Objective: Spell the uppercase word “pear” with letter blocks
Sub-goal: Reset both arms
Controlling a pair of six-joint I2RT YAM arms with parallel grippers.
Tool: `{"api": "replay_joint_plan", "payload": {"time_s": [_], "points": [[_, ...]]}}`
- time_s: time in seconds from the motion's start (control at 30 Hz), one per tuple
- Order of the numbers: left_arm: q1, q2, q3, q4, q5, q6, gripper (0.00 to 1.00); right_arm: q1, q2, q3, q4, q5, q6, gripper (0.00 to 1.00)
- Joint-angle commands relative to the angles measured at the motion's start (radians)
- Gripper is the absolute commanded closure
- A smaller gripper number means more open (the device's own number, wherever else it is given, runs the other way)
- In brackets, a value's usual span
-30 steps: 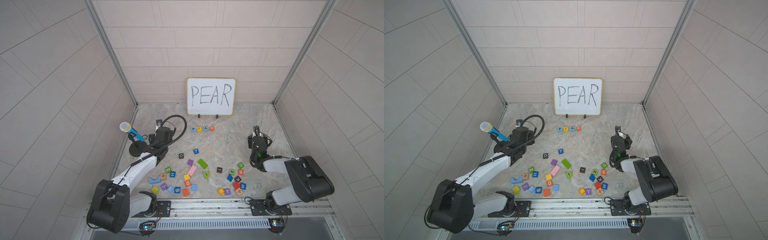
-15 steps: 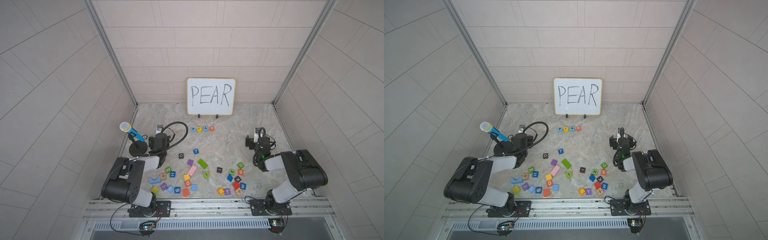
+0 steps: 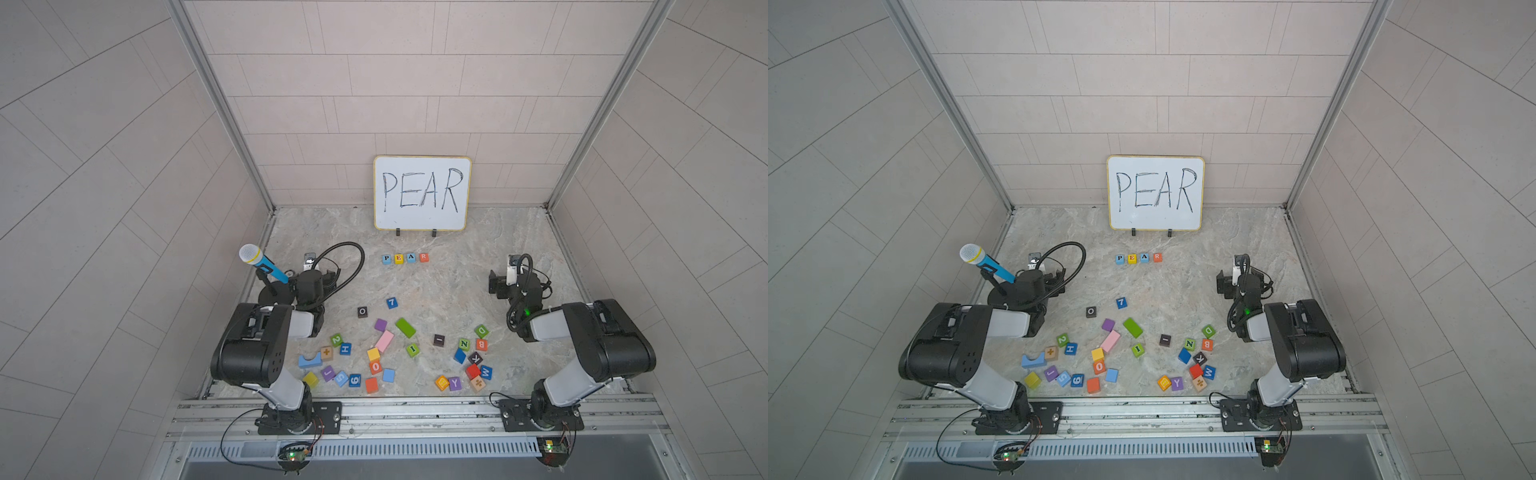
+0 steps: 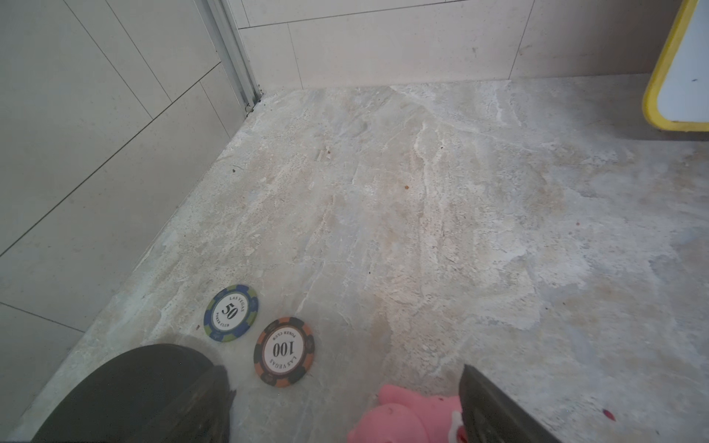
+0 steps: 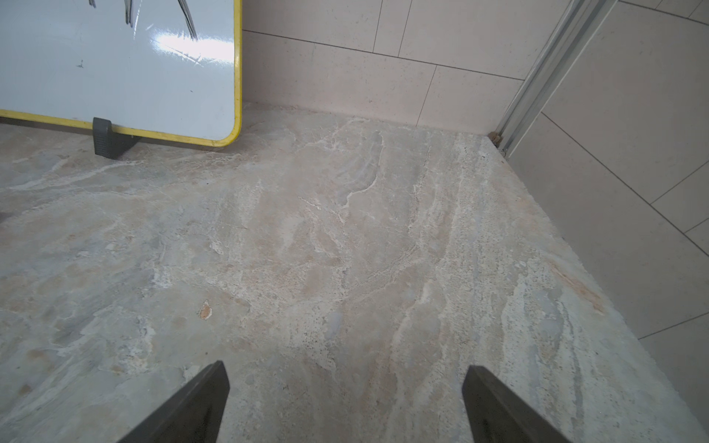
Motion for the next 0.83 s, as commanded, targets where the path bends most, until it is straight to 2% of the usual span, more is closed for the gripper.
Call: {"api": "replay_joint_plan", "payload": {"time_s": [0.0, 0.8], "points": [[0.011, 0.006, 0.013, 0.037, 0.042, -0.018, 0.01, -0.003, -0.014, 0.017, -0.014, -0.004, 0.002, 0.0], [0.013, -0.012, -0.008, 0.068, 0.054, -0.012, 0.0, -0.018, -0.012, 0.034, -0.041, -0.03, 0.012, 0.0]]}}
